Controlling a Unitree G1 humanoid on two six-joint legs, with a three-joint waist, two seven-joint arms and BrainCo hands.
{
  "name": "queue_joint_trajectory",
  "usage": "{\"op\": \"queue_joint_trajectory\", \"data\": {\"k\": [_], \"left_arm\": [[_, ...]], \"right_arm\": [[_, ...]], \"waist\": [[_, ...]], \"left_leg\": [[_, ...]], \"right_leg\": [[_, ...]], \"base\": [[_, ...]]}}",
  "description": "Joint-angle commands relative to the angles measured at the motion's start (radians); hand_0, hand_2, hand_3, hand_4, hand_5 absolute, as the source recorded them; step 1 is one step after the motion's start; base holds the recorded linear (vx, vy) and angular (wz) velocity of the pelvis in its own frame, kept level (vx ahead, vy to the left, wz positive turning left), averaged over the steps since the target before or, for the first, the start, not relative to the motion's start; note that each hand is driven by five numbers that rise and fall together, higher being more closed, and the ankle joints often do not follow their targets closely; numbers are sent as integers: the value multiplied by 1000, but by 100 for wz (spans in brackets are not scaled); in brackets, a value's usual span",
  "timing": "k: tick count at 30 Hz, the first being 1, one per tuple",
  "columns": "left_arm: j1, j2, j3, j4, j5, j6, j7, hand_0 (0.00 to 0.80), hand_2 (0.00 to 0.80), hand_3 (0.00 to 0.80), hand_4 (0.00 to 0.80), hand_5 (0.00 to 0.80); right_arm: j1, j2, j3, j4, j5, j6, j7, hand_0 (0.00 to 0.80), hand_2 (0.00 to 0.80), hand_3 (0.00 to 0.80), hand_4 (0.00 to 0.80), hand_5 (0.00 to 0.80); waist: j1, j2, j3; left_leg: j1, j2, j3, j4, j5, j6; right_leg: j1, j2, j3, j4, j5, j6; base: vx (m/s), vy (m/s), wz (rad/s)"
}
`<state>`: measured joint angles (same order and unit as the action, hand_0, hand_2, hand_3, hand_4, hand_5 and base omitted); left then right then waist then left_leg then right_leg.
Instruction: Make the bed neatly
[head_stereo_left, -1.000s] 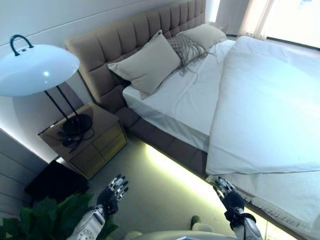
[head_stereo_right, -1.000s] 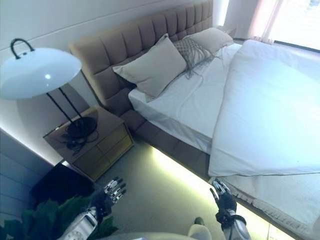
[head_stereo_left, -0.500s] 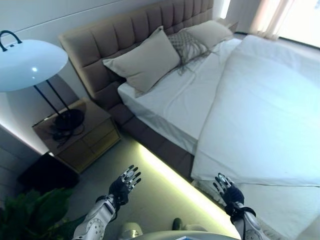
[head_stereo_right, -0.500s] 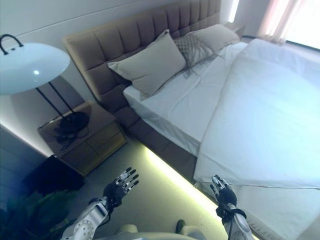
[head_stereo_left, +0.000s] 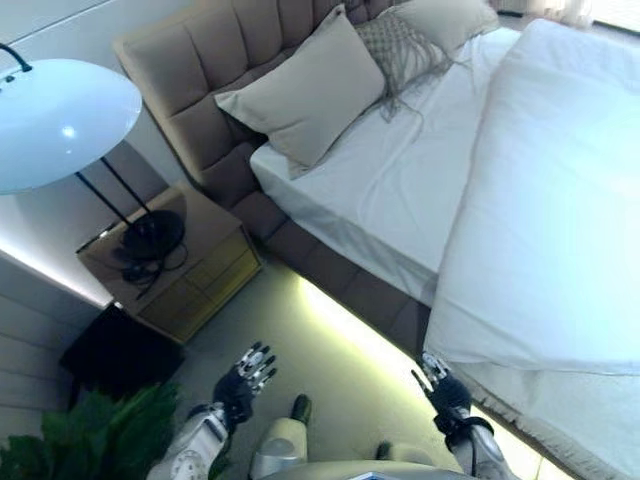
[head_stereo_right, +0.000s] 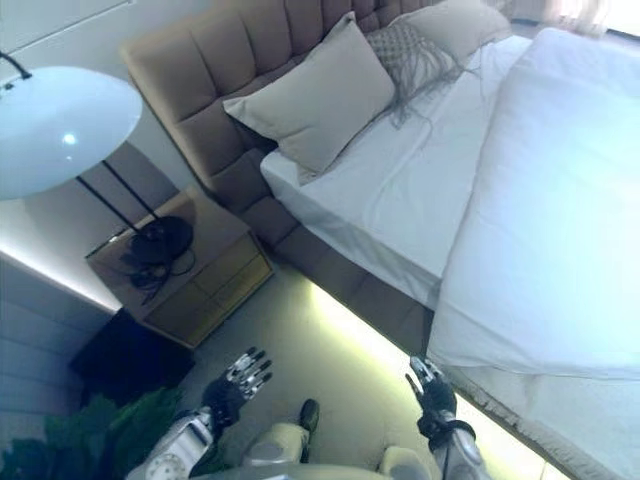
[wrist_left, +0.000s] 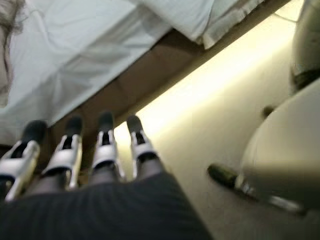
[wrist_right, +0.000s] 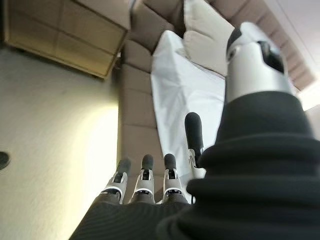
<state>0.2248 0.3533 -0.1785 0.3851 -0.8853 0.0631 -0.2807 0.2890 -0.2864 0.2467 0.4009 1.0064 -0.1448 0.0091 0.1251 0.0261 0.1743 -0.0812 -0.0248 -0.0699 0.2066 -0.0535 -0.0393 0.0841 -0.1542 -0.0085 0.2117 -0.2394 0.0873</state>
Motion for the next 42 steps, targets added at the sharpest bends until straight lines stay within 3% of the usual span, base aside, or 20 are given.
{"op": "queue_joint_trajectory", "data": {"k": [1, 2, 4, 6, 8, 11, 13, 16, 17, 21, 26, 28, 30, 31, 33, 36, 37, 40, 42], "left_arm": [[23, 10, 6, -82, 1, -15, 7, 0, 0, 0, 0, 0], [33, 12, 9, -120, -5, -3, 13, 0, 0, 0, 0, 0], [52, 19, 19, -133, -11, -10, -18, 0, 0, 0, 0, 0], [41, 29, 22, -112, 4, -24, -19, 0, 0, 0, 0, 0], [7, 35, 9, -76, -19, -52, -3, 0, 0, 0, 0, 0], [-3, 25, 17, -79, -38, -82, 25, 0, 0, 0, 0, 0], [2, 15, 27, -76, -40, -93, 37, 0, 0, 0, 0, 0], [6, 11, 46, -59, -32, -94, 22, 0, 0, 0, 0, 0], [9, 13, 55, -61, -33, -90, 17, 0, 0, 0, 0, 0], [24, 34, 103, -67, -50, -78, 26, 0, 0, 0, 0, 0], [33, 34, 146, -43, -14, -61, 31, 0, 0, 0, 0, 0], [32, 39, 149, -29, -8, -57, 27, 0, 0, 0, 0, 0], [36, 40, 146, -25, 0, -64, 23, 0, 0, 0, 0, 0], [35, 43, 138, -27, -2, -72, 21, 0, 0, 0, 0, 0], [34, 55, 130, -24, -37, -92, 1, 0, 0, 0, 0, 0], [24, 25, 114, 0, -133, -82, 19, 0, 0, 0, 0, 0], [17, 11, 112, -3, -137, -72, 6, 0, 0, 0, 0, 0], [0, -7, 52, 0, -112, -68, 9, 0, 0, 0, 0, 0], [-17, -22, 39, 16, -122, -47, -16, 0, 0, 0, 0, 0]], "right_arm": [[82, -11, -10, -89, 4, -16, -13, 0, 0, 0, 0, 0], [95, -2, 4, -102, -20, -33, -18, 0, 0, 0, 0, 0], [105, 8, 10, -134, -67, -53, 2, 0, 0, 0, 0, 0], [109, 10, 8, -151, -84, -51, 8, 0, 0, 0, 0, 0], [104, 7, 3, -145, -81, -40, 10, 0, 0, 0, 0, 0], [78, -10, -7, -126, -58, -41, 31, 0, 0, 0, 0, 0], [52, -18, -15, -109, -42, -38, 35, 0, 0, 0, 0, 0], [21, -19, -38, -89, -29, -27, 43, 0, 0, 0, 0, 0], [13, -18, -46, -82, -30, -21, 51, 0, 0, 0, 0, 0], [25, -1, -84, -68, -60, 13, 104, 0, 0, 0, 0, 0], [-6, 25, -64, -52, -81, 18, 114, 0, 0, 0, 0, 0], [-28, 24, -46, -53, -93, 14, 101, 0, 0, 0, 0, 0], [-47, 8, -27, -66, -99, 17, 88, 0, 0, 0, 0, 0], [-50, 0, -20, -73, -93, 21, 78, 0, 0, 0, 0, 0], [-66, -32, -12, -63, -55, 44, 38, 0, 0, 0, 0, 0], [-83, -40, -28, -25, -67, 77, -56, 0, 0, 0, 0, 0], [-67, -50, -33, -32, -62, 66, -64, 0, 0, 0, 0, 0], [-35, -51, -72, 12, -42, 32, -65, 0, 0, 0, 0, 0], [-21, -55, -94, 38, -46, 24, -62, 0, 0, 0, 0, 0]], "waist": [[0, -3, -91], [10, -14, -107], [6, -11, -122], [-9, -5, -125], [-28, -9, -129], [-37, -20, -118], [-42, -26, -103], [-55, -55, -94], [-60, -66, -93], [-55, -73, -100], [-25, -85, -114], [-16, -86, -117], [-13, -85, -118], [-18, -86, -118], [-11, -96, -110], [-20, -77, -106], [-24, -74, -103], [-33, -74, -92], [-36, -60, -89]], "left_leg": [[-193, 34, -82, -82, 198, -13], [-174, 7, -63, -103, 191, 22], [-132, -19, -27, -119, 174, 56], [-111, -25, -5, -116, 157, 71], [-81, -40, 2, -110, 131, 87], [-25, -50, 5, -115, 108, 84], [18, -48, -3, -114, 79, 75], [59, -48, -6, -102, 16, 63], [72, -45, -9, -101, -7, 59], [84, 0, -3, -83, -56, 47], [53, 32, -29, -26, -75, 37], [53, 49, -41, -17, -71, 31], [70, 82, -36, -11, -63, 15], [68, 99, -40, 1, -54, 4], [75, 149, -24, 29, -58, -18], [90, 200, -31, 22, 16, -34], [66, 215, -39, 46, 69, -42], [16, 213, -8, 88, 105, -39], [-14, 192, 14, 101, 137, -48]], "right_leg": [[117, -81, -34, 124, 117, 61], [97, -121, -46, 212, 220, 71], [26, -146, -49, 352, 294, 68], [-37, -142, -37, 429, 314, 53], [-78, -122, -57, 391, 301, 29], [-114, -108, -111, 184, 298, 14], [-130, -105, -115, 45, 306, 10], [-143, -133, -44, -153, 405, 49], [-152, -157, -10, -206, 469, 70], [-152, -214, -3, -219, 529, 112], [-136, -255, 10, -117, 515, 112], [-132, -240, -6, -68, 469, 108], [-122, -196, -31, -75, 382, 90], [-119, -152, -20, -93, 333, 89], [-95, -100, -65, -139, 299, 88], [-85, -49, -78, -126, 270, 64], [-75, -26, -84, -127, 251, 41], [-59, -7, -131, -138, 242, 15], [-46, -1, -166, -149, 235, 3]], "base": [[509, 290, -21], [486, 307, -13], [427, 367, -34], [333, 269, -24], [294, 129, 6], [235, -31, -2], [213, -126, -37], [218, -159, -19], [219, -186, 13], [176, -191, 24], [107, -235, 23], [85, -245, 32], [91, -306, 10], [79, -399, -10], [66, -455, -7], [37, -336, -19], [8, -269, -16], [-3, -206, 9], [10, -57, 35]]}}
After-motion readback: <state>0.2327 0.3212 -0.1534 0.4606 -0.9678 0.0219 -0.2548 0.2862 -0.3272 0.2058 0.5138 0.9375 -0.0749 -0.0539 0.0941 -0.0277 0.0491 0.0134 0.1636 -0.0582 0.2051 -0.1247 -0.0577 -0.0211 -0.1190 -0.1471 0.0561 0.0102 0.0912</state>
